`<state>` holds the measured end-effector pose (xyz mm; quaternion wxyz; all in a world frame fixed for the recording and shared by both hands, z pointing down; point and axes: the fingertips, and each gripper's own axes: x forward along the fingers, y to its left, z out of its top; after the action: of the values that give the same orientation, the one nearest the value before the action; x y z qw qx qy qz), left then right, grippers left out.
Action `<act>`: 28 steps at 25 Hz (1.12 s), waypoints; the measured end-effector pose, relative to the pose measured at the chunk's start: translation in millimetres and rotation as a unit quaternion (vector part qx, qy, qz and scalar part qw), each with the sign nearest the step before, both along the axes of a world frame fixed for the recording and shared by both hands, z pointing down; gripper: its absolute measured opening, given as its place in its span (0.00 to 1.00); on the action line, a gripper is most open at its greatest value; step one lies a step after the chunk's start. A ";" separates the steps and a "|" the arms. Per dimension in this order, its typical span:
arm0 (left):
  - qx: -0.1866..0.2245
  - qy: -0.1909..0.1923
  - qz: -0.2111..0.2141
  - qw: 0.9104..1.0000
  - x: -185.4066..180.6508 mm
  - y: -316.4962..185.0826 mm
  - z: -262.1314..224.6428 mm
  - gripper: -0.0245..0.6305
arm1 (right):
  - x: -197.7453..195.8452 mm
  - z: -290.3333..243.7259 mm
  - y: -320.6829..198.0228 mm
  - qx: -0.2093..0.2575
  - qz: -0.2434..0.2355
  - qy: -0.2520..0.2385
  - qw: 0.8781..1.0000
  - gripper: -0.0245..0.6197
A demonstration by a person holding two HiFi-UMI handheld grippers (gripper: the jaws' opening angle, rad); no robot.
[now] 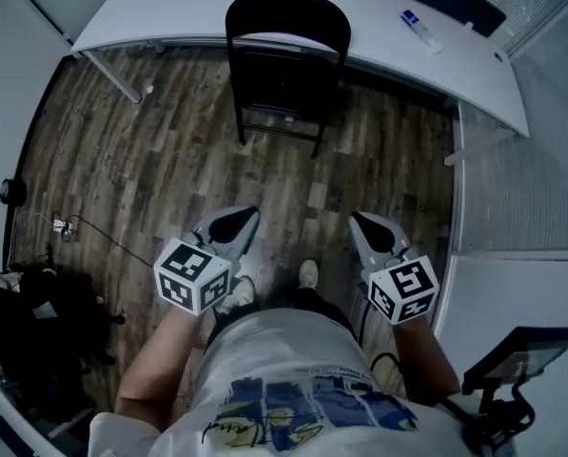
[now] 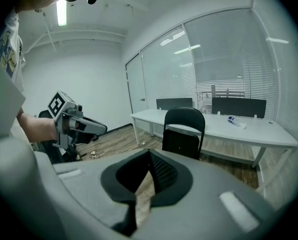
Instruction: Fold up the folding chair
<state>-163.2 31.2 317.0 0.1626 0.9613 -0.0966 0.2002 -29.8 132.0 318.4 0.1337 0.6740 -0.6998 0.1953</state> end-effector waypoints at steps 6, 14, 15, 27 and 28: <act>-0.006 -0.007 0.014 1.000 -6.6 -10.8 2.2 0.04 | -9.2 -11.2 -9.0 0.001 0.010 0.000 1.000 0.04; -0.005 0.007 0.055 0.998 -85.3 -8.3 1.6 0.04 | -95.0 -16.6 -0.8 0.006 0.046 0.010 0.999 0.04; -0.005 0.007 0.058 0.998 -88.7 -8.5 2.1 0.04 | -99.4 -17.1 -0.2 0.007 0.050 0.010 0.999 0.04; -0.004 0.015 0.088 0.996 -122.6 -6.4 0.3 0.04 | -140.2 -21.5 5.7 0.007 0.071 0.022 0.997 0.04; -0.006 0.015 0.089 0.996 -122.4 -6.3 0.4 0.04 | -140.9 -22.0 5.7 0.006 0.071 0.022 0.997 0.04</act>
<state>-285.6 24.9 317.4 0.1513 0.9681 -0.0071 0.1997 -170.8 137.7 296.4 0.1309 0.7272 -0.6479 0.1849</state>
